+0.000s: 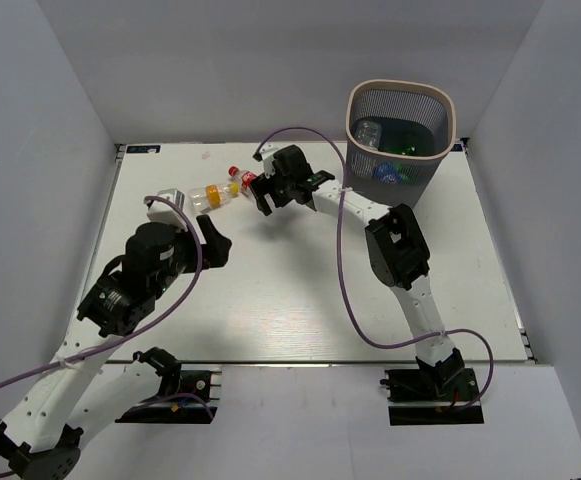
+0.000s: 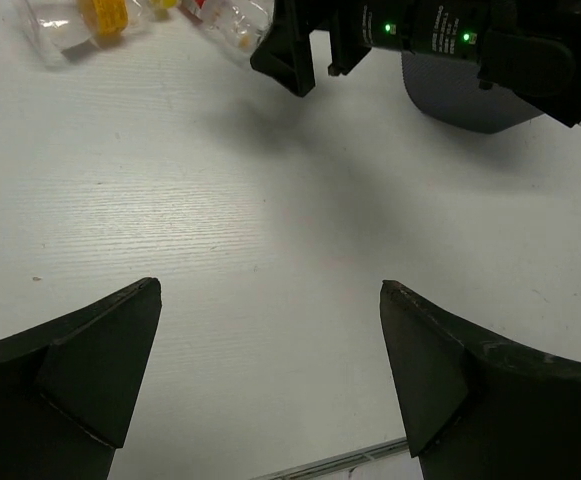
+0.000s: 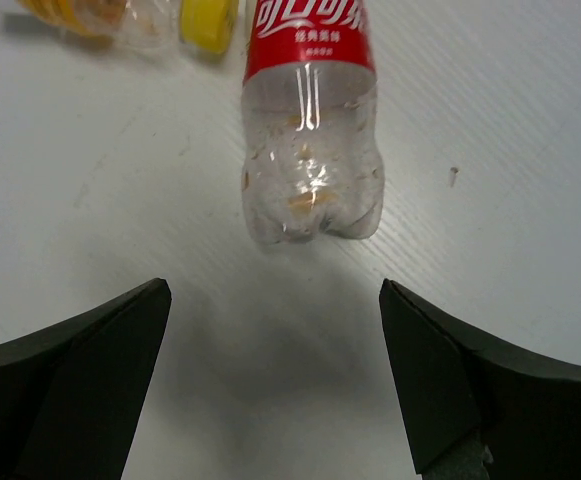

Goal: Put the plastic bottles in the bin

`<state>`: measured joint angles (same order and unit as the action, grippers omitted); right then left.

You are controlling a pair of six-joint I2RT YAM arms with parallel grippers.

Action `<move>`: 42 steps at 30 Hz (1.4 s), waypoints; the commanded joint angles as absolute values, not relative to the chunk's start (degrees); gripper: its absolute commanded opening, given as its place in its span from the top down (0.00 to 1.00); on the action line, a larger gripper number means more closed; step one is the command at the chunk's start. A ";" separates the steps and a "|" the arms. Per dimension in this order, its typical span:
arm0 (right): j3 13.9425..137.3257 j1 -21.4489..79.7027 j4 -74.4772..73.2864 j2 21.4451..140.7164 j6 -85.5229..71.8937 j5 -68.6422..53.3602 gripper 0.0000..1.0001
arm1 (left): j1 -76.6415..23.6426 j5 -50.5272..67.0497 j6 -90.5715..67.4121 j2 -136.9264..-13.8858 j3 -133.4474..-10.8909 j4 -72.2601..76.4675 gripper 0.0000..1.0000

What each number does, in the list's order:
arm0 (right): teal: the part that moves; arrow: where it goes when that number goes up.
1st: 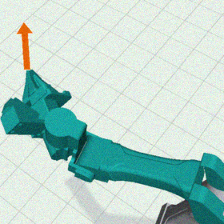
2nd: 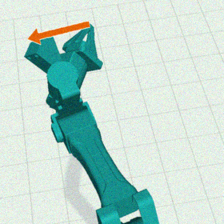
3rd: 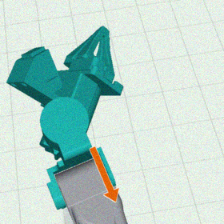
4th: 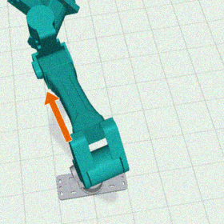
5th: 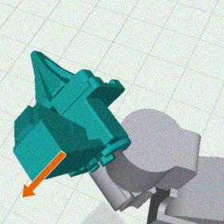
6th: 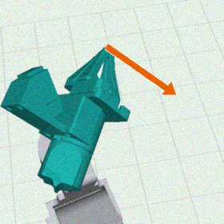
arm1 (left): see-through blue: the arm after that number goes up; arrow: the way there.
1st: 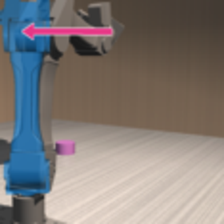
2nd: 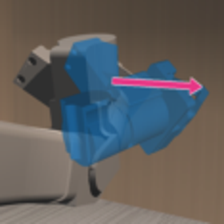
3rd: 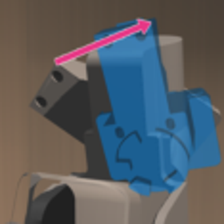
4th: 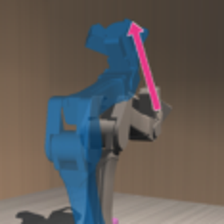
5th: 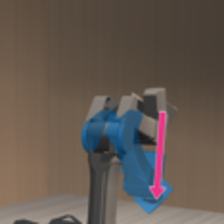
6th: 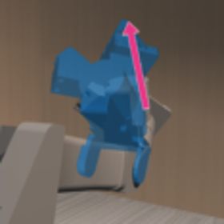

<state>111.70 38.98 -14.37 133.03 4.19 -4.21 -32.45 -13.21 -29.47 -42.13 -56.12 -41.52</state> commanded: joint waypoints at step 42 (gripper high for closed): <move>117.51 35.25 -2.01 139.32 1.76 -17.57 0.98 | -32.52 -11.07 -27.69 -46.67 -53.61 -38.41 0.00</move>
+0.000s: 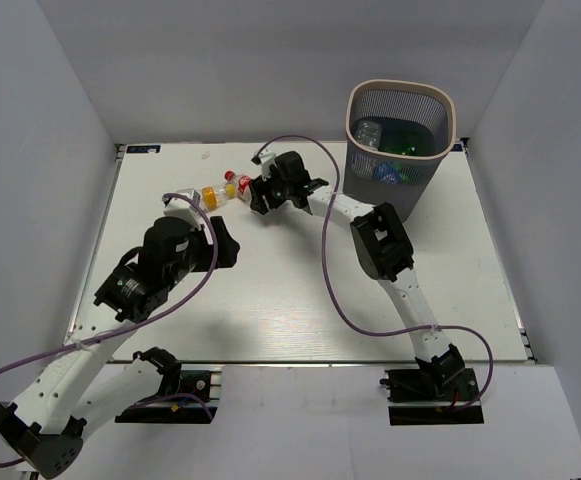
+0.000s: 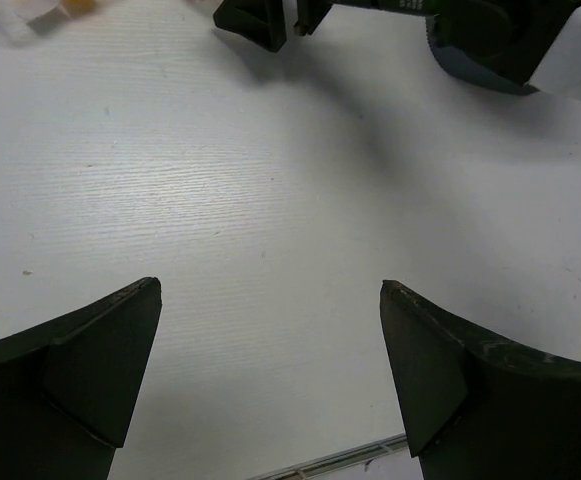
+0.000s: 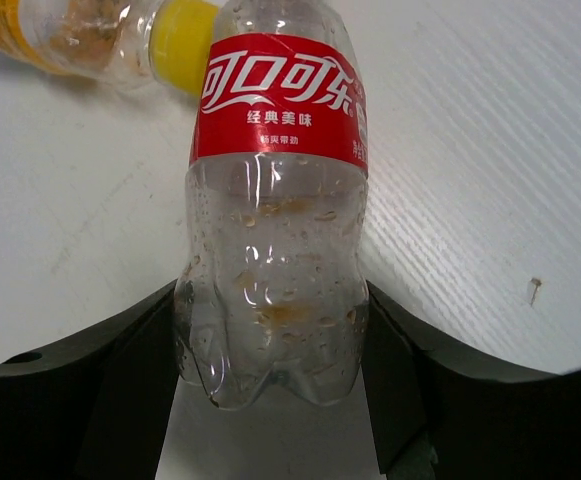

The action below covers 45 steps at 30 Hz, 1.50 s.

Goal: Put the plastic bottles in the bin

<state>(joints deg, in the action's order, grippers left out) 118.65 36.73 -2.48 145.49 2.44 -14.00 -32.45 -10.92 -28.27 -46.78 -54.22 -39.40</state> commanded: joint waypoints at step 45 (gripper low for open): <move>87.71 12.75 -21.35 78.48 5.81 -1.56 0.10 | -29.54 -33.13 -30.42 -94.73 -91.12 -44.28 0.00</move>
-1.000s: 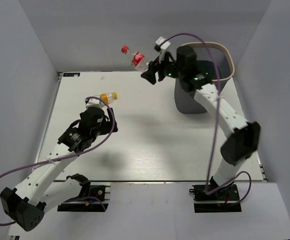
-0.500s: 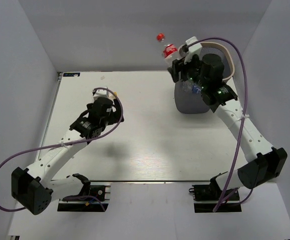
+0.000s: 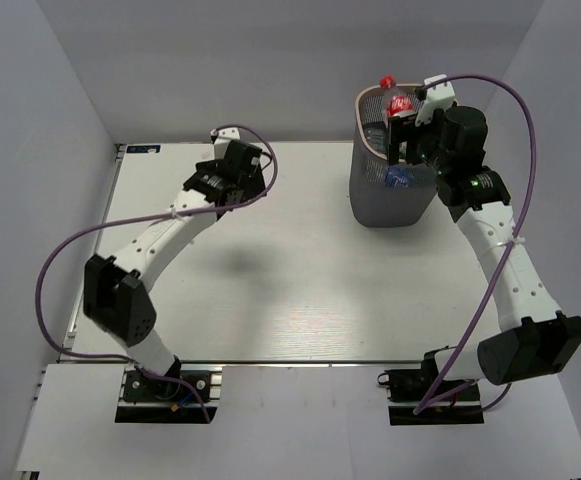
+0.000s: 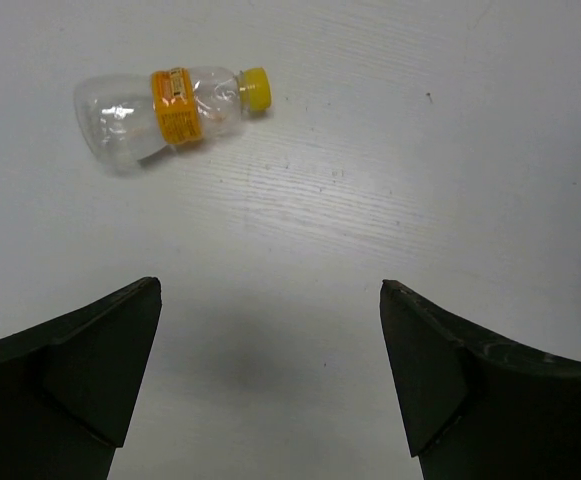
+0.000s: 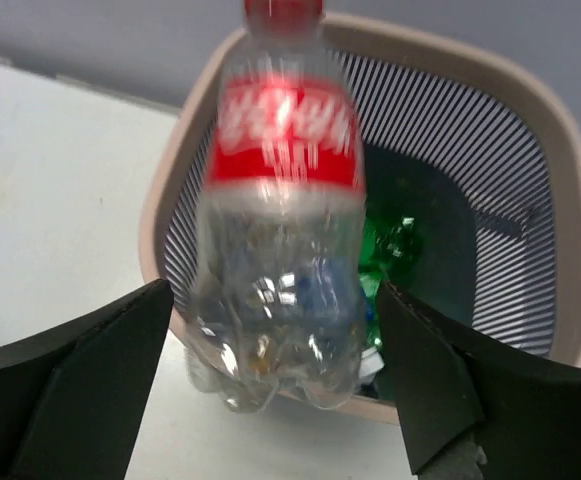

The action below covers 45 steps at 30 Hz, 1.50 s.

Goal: Put the plastic bottles in the bin

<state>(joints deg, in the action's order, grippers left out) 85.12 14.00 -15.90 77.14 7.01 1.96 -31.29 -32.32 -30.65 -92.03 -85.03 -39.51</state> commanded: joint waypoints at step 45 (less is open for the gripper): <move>53.79 3.96 -34.02 45.18 8.18 -28.92 0.92 | -13.97 -10.20 31.11 -129.54 -107.49 -38.58 0.11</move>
